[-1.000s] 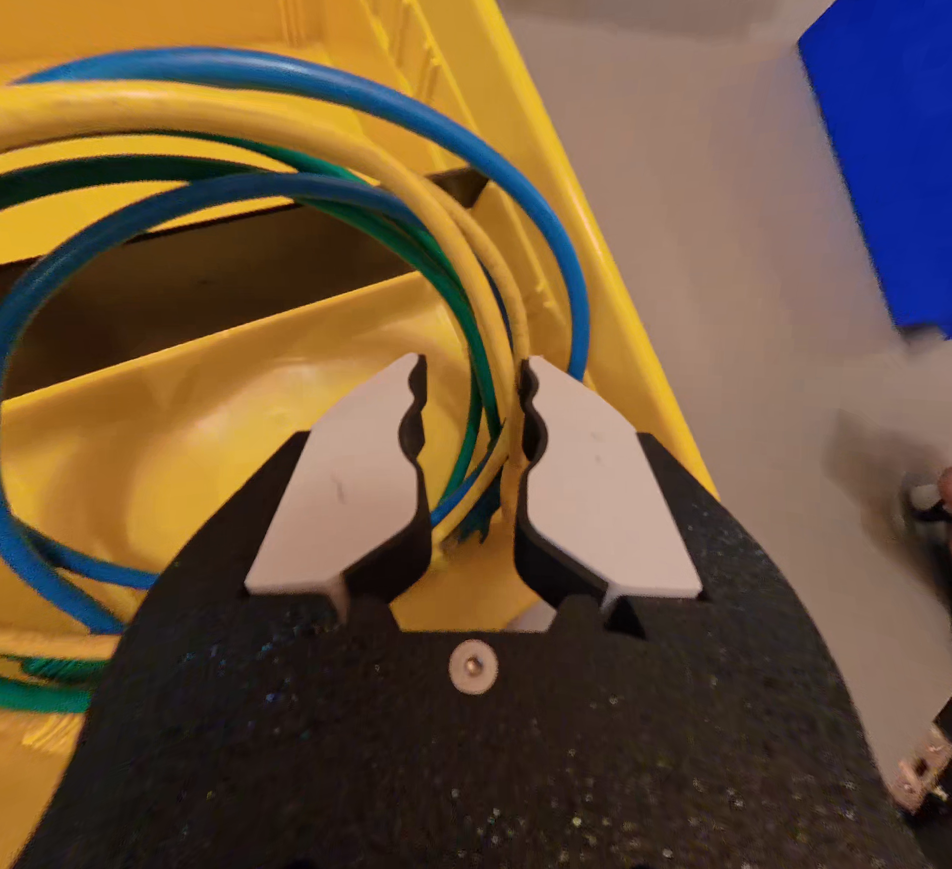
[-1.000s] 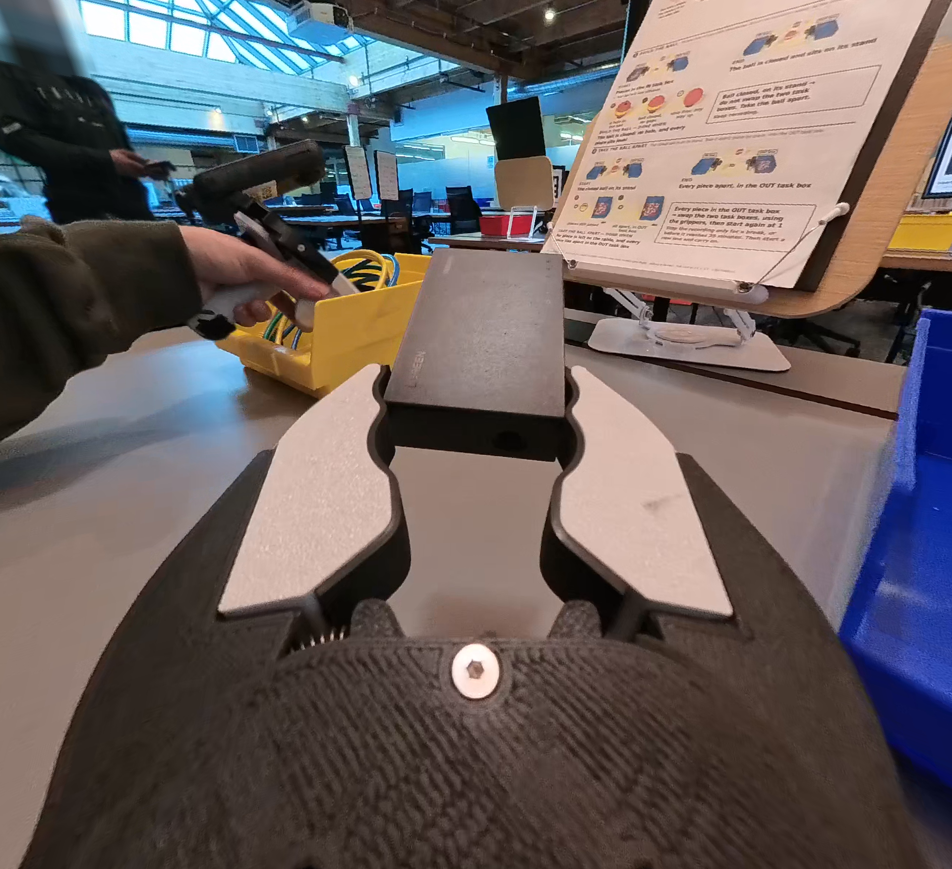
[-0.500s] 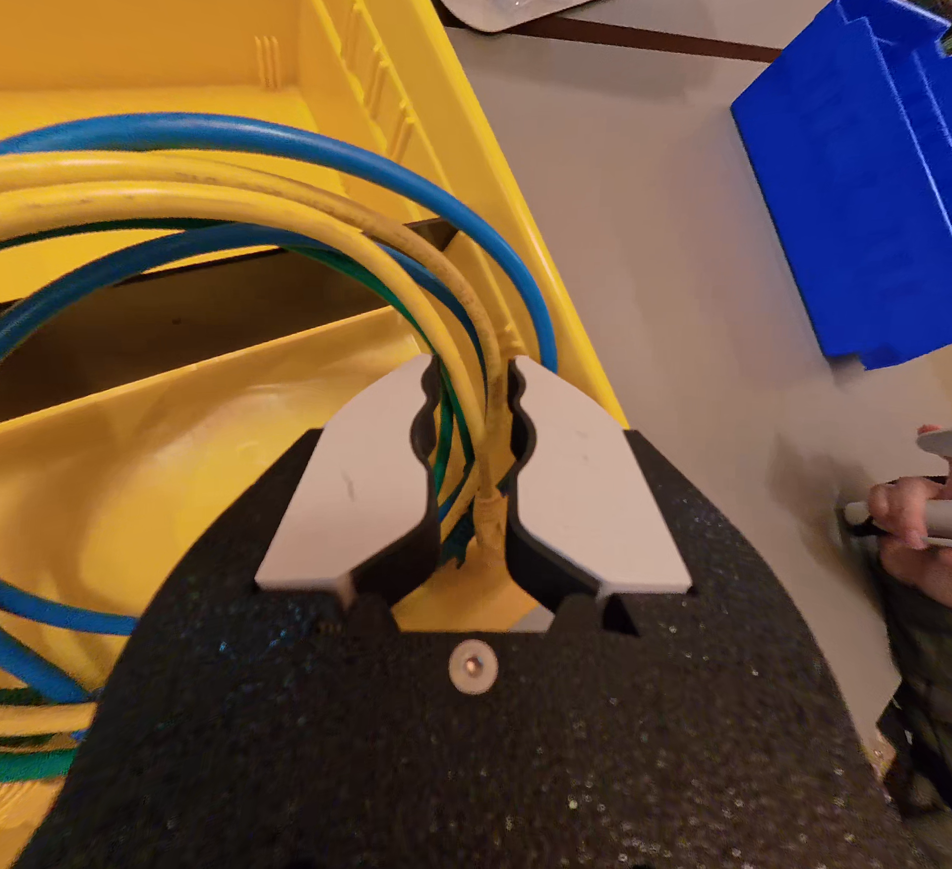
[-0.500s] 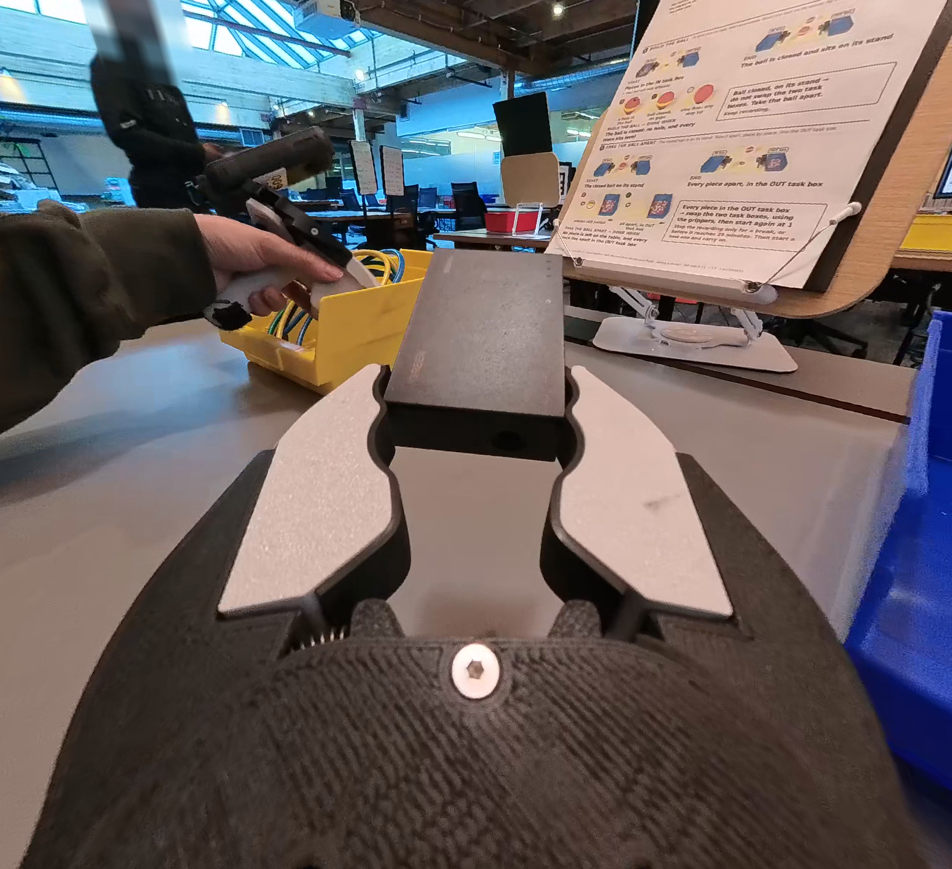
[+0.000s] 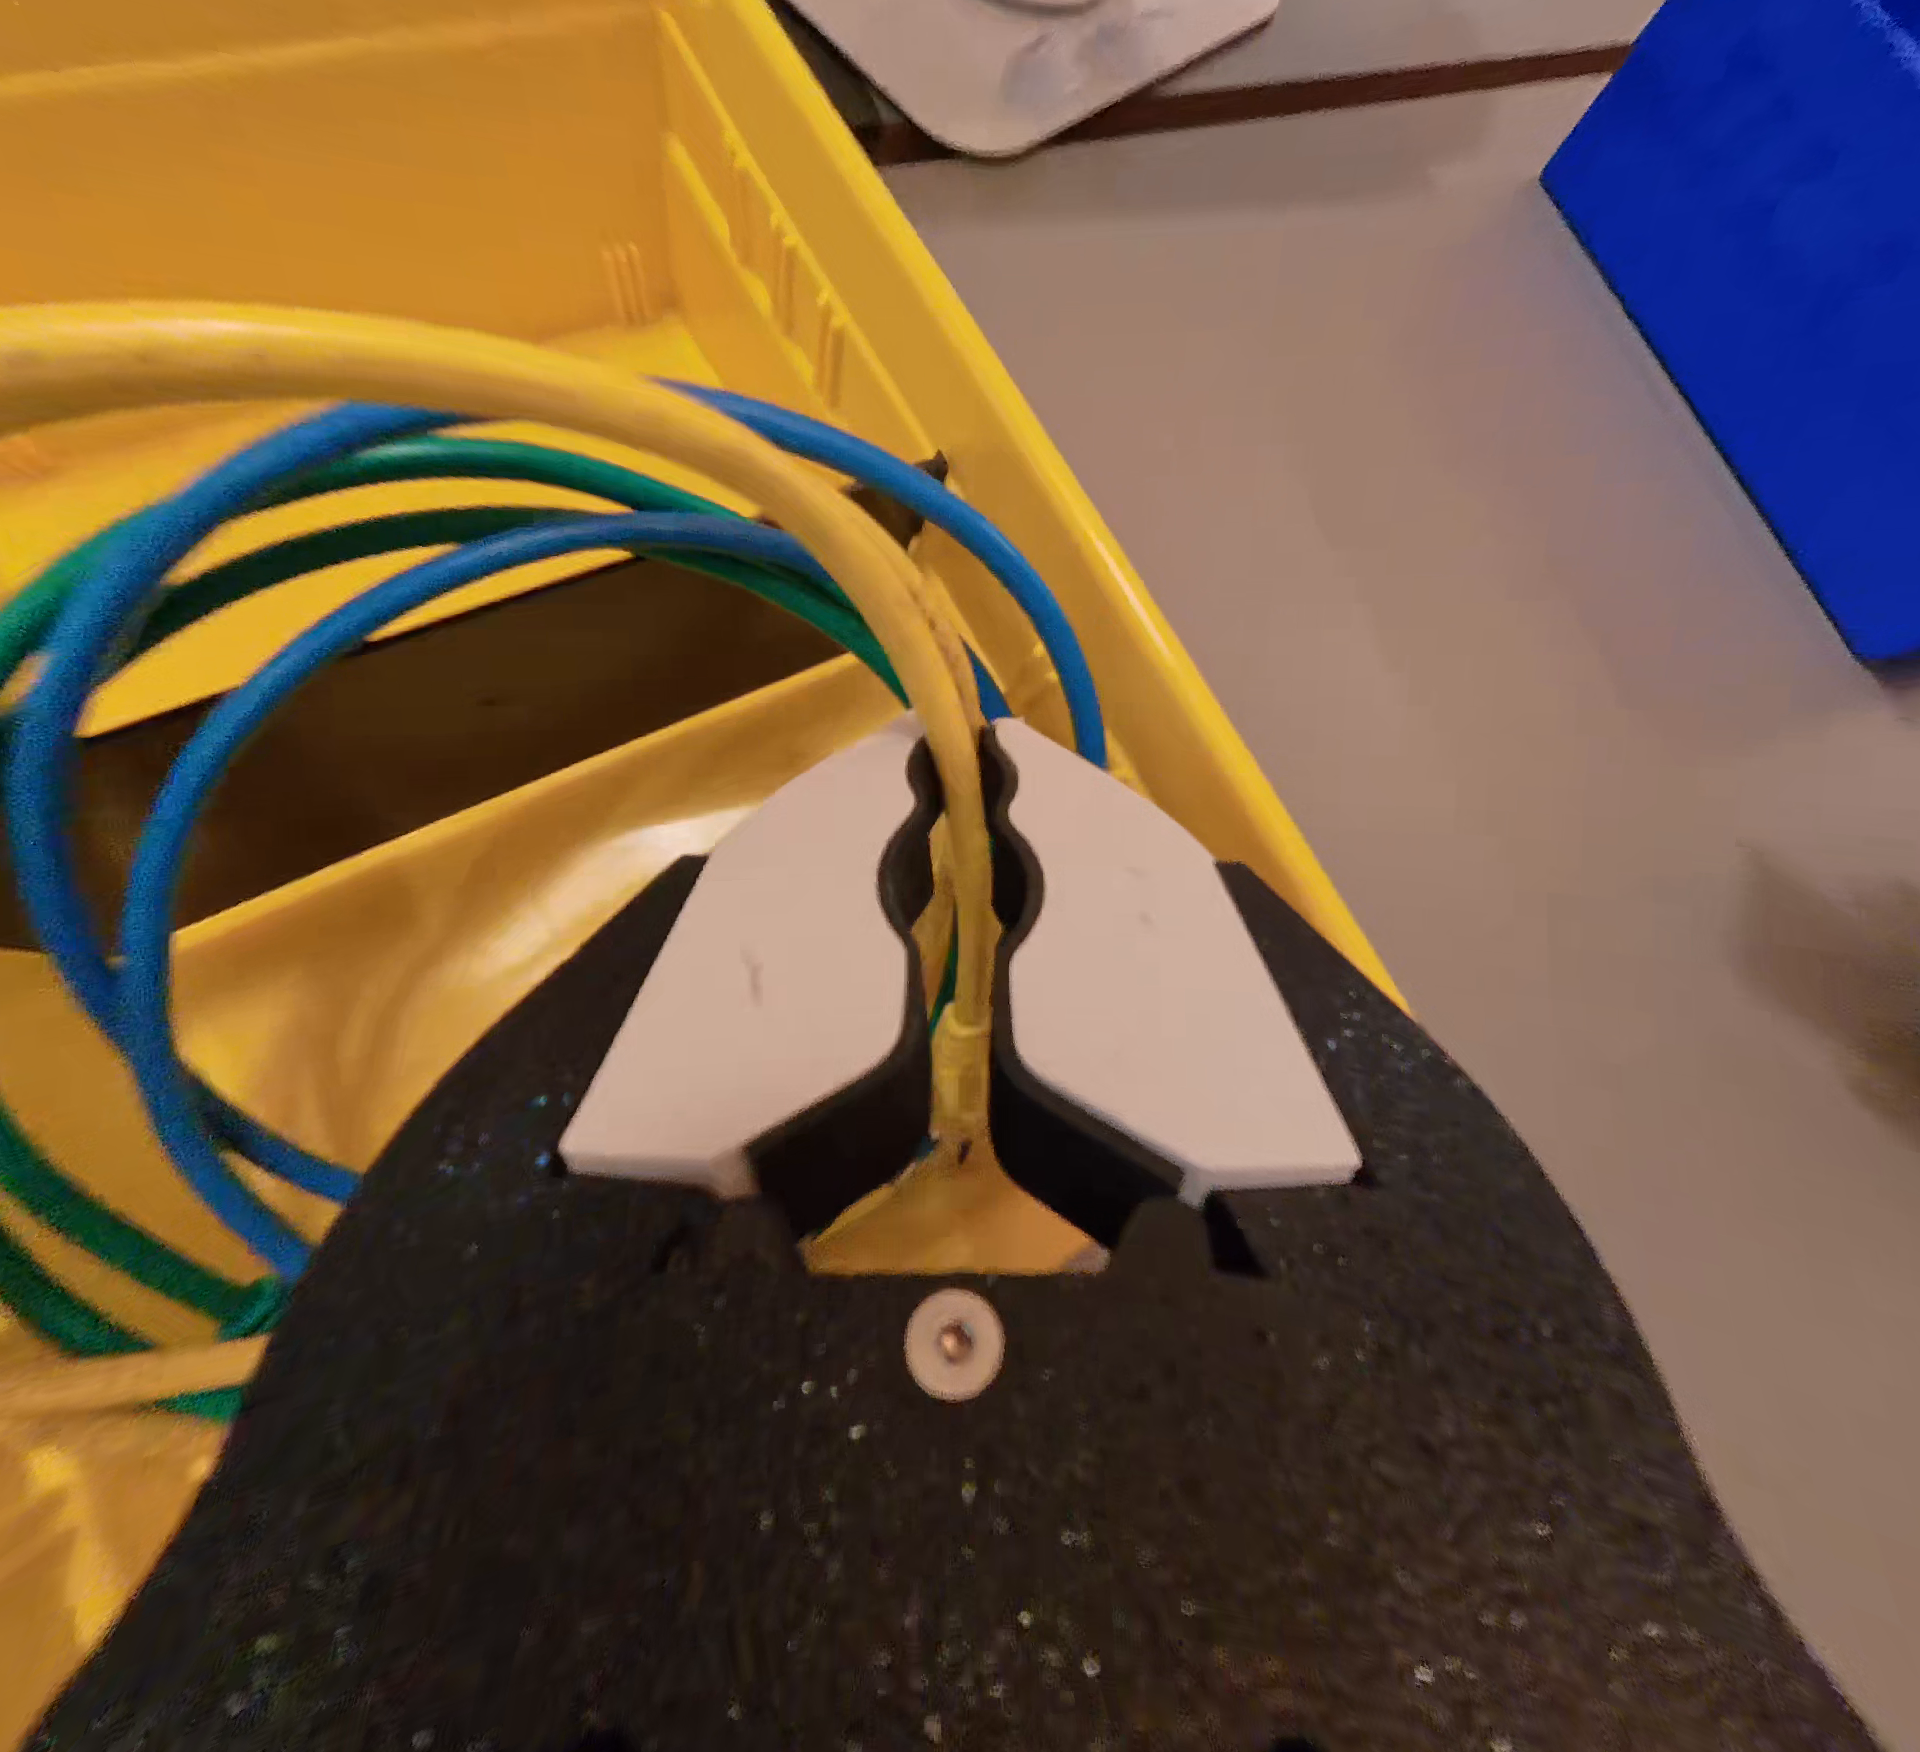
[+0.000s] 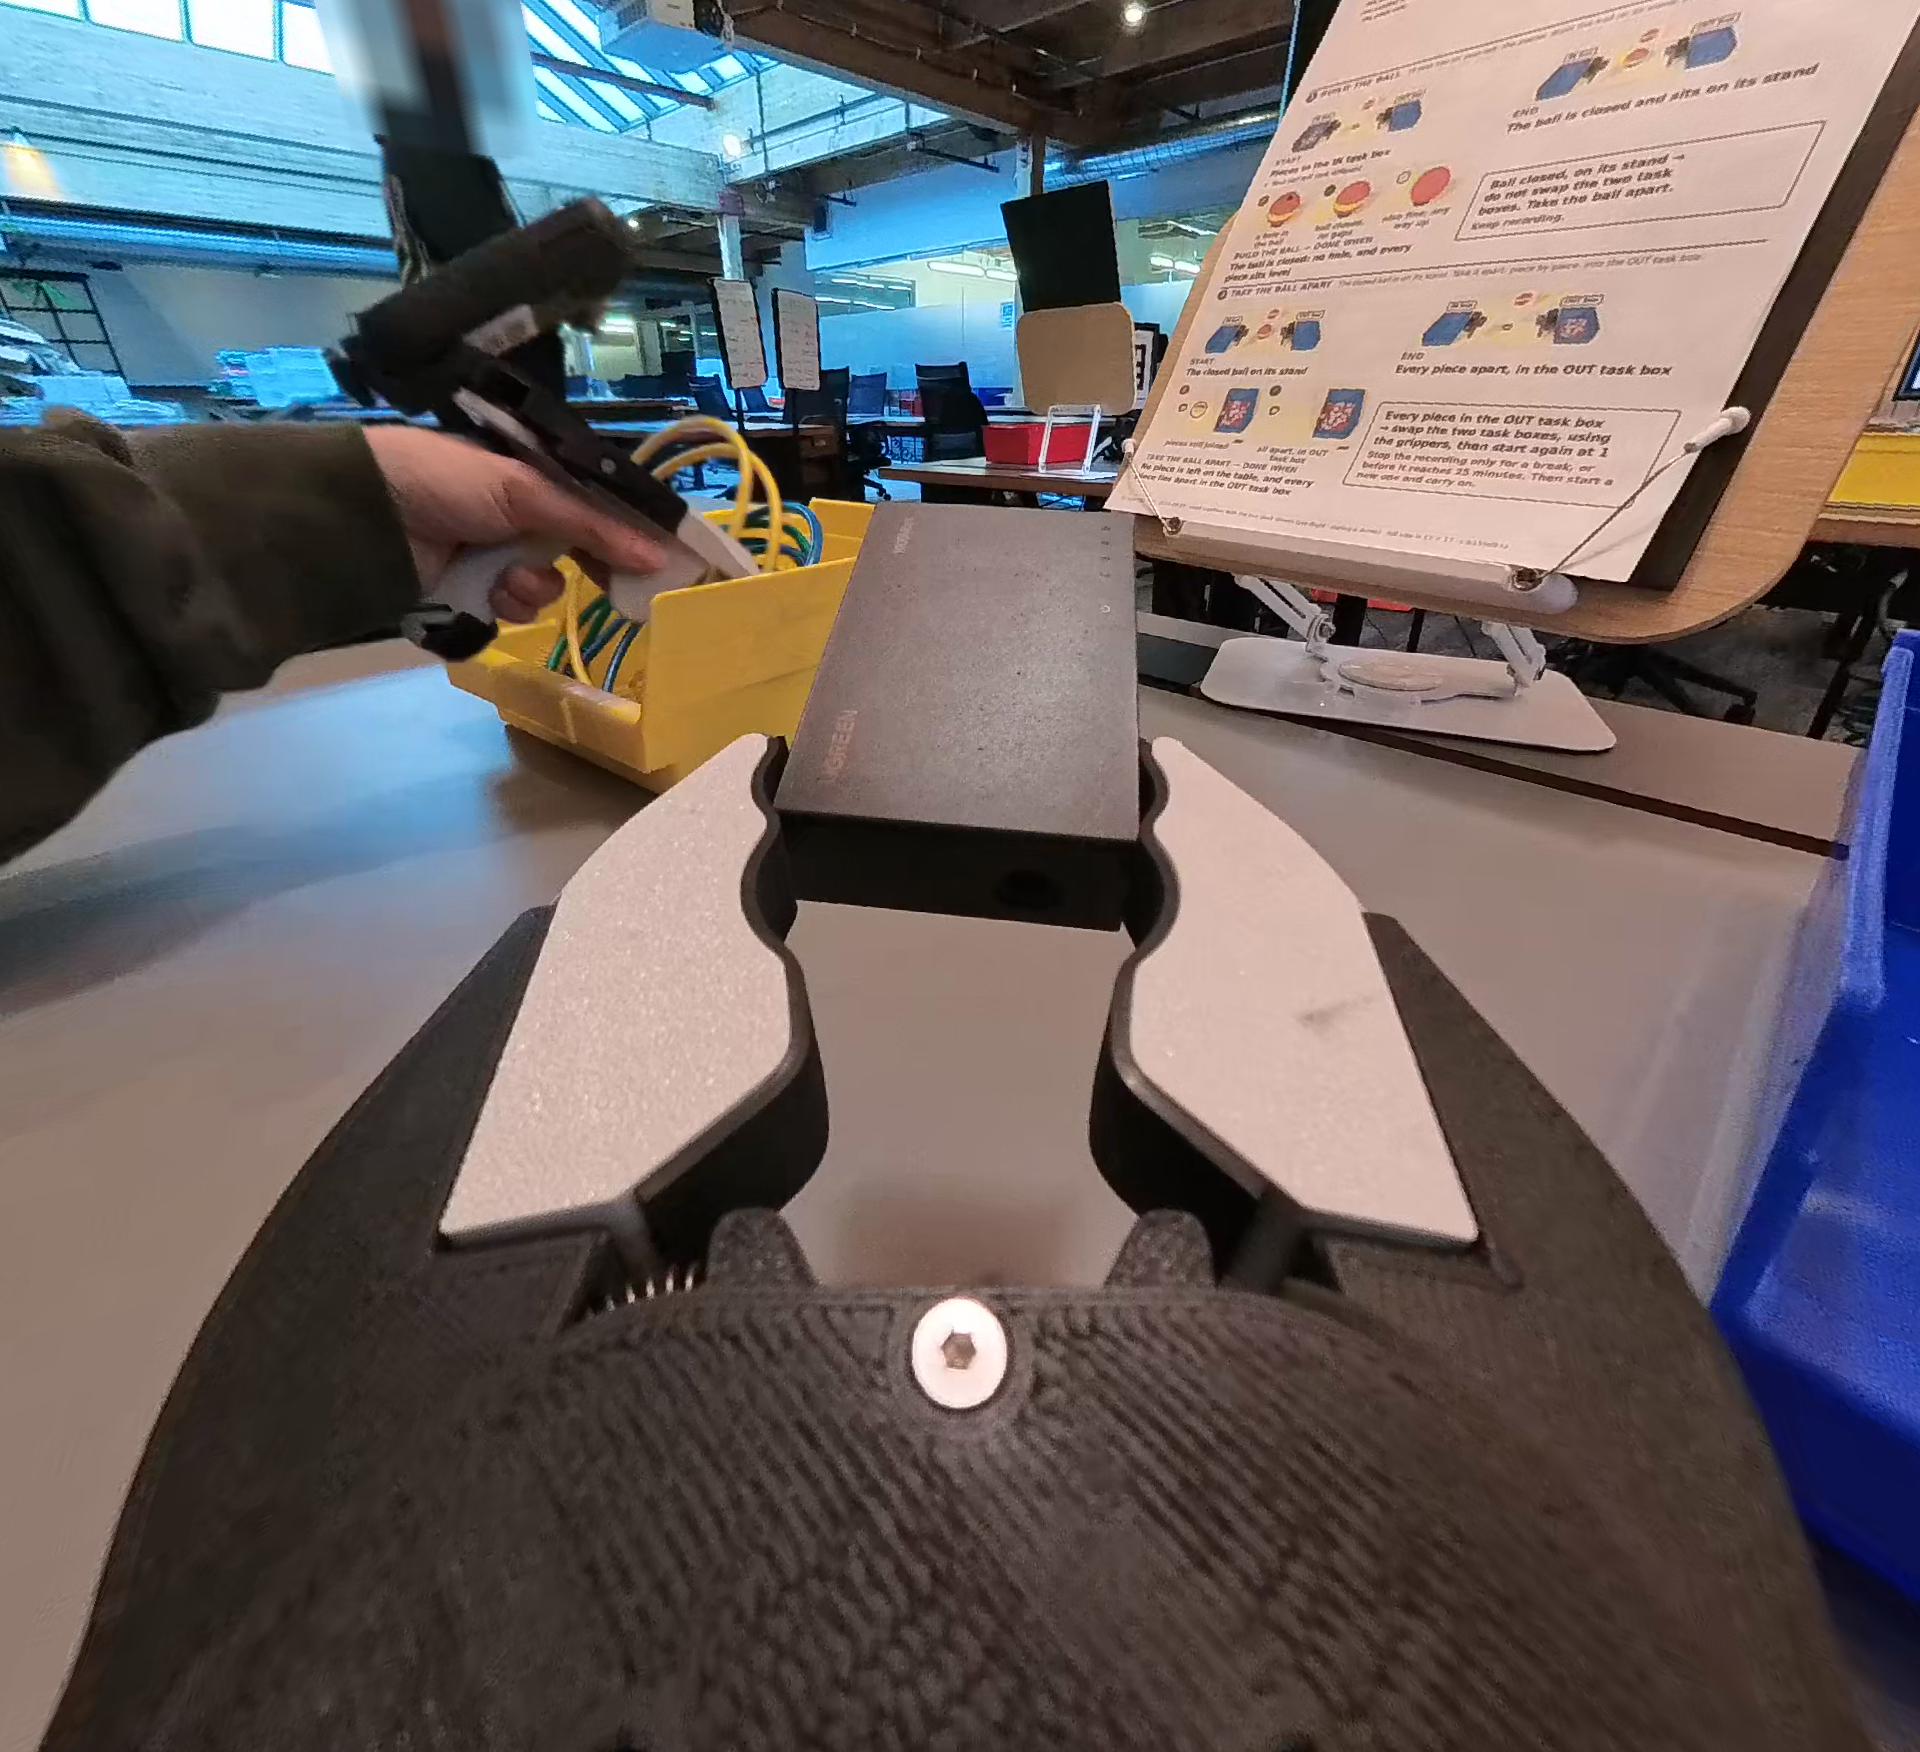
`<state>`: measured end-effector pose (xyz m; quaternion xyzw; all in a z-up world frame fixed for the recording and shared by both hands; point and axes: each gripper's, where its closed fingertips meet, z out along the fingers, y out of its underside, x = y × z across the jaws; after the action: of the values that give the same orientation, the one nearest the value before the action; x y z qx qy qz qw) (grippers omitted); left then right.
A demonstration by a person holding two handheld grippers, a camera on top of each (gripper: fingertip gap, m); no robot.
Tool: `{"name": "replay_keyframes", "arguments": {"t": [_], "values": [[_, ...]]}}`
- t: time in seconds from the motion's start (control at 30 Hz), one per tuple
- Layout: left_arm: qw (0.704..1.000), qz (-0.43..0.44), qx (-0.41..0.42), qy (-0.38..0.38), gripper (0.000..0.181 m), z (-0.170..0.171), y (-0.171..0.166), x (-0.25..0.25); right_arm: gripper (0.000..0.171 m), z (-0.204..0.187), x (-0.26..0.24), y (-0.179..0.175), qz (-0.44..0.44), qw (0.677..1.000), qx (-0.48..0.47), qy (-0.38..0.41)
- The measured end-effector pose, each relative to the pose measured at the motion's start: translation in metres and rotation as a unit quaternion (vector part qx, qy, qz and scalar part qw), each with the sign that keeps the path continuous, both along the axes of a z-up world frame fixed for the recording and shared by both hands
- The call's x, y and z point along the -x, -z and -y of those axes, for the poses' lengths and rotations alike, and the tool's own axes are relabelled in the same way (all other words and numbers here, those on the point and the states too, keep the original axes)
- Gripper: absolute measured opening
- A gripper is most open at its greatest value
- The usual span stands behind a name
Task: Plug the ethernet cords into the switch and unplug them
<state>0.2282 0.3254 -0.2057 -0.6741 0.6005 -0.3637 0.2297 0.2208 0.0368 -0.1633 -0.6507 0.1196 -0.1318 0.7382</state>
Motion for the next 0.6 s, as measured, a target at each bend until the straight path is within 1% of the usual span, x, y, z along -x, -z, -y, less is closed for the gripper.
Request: {"name": "replay_keyframes", "arguments": {"t": [0.03,0.33,0.47,0.53,0.6], "values": [[1.0,0.014,-0.003,-0.003,0.005,-0.001,-0.008,0.002,0.062,0.0,0.0,0.0,0.0,1.0,0.0,-0.001],[0.992,0.116,-0.045,-0.017,0.006,-0.004,-0.113,0.036,0.062,0.0,0.001,0.0,0.003,1.0,0.0,0.0],[0.982,0.17,-0.079,-0.03,0.005,-0.005,-0.166,0.055,0.062,0.002,0.0,-0.002,0.002,1.0,-0.007,0.002],[0.976,0.199,-0.085,-0.025,0.005,0.003,-0.193,0.067,0.062,0.004,0.0,-0.002,0.0,1.0,-0.011,0.004],[0.973,0.218,-0.071,0.005,0.005,0.021,-0.215,0.079,0.062,0.005,-0.001,-0.003,-0.001,1.0,-0.015,0.005]]}}
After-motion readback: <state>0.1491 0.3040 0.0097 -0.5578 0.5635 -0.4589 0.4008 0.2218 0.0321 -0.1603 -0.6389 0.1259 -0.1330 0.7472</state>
